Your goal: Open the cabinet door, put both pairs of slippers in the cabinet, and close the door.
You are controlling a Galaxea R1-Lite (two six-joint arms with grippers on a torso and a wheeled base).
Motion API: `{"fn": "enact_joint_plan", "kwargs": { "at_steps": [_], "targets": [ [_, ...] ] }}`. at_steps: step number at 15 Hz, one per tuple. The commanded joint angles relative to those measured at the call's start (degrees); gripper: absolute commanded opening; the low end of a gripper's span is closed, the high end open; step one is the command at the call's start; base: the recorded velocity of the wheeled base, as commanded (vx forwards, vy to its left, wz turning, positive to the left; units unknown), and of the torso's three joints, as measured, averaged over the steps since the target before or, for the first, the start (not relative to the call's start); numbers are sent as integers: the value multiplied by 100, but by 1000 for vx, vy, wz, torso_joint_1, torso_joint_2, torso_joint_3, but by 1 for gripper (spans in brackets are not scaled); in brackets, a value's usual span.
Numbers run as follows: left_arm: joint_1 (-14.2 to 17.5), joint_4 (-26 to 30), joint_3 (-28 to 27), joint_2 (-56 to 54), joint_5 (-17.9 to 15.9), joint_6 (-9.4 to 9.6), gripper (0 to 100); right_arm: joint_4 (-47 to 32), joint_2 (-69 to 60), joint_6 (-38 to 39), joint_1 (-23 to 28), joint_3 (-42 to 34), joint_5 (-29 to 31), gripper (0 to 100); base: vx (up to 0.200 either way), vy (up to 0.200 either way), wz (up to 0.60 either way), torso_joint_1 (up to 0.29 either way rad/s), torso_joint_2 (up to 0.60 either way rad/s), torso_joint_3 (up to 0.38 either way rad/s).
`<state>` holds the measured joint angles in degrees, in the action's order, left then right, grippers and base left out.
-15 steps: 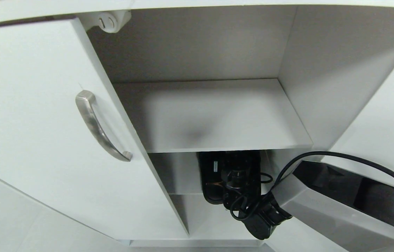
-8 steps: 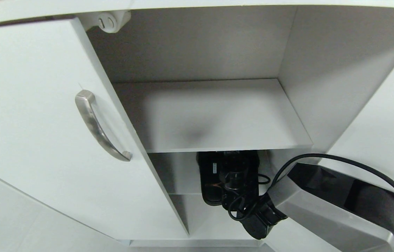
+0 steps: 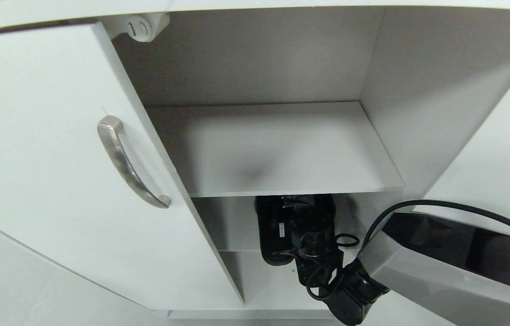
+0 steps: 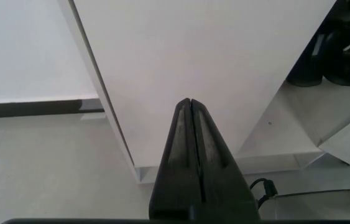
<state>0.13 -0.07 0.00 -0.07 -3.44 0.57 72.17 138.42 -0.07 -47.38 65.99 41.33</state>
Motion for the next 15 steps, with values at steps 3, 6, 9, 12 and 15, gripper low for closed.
{"fn": "enact_joint_plan", "kwargs": {
  "at_steps": [3,6,9,12,15],
  "targets": [
    [4,-1,0,7,1,-5,0,324,-817,280,-78,-1114,-907,100,-200,0,0,4,1,5],
    [4,-1,0,7,1,-13,0,368,-966,350,-192,-1484,-1294,100,-200,0,0,1,4,4],
    [4,-1,0,7,1,-13,0,447,-1107,350,-271,-1747,-1566,100,-200,0,0,2,2,1],
    [4,-1,0,7,1,-22,0,447,-1380,526,-394,-1993,-1900,100,-200,0,0,4,2,-1],
    [4,-1,0,7,1,-22,0,430,-1801,737,-561,-2503,-2638,100,-133,0,0,0,3,0]
  ]
}}
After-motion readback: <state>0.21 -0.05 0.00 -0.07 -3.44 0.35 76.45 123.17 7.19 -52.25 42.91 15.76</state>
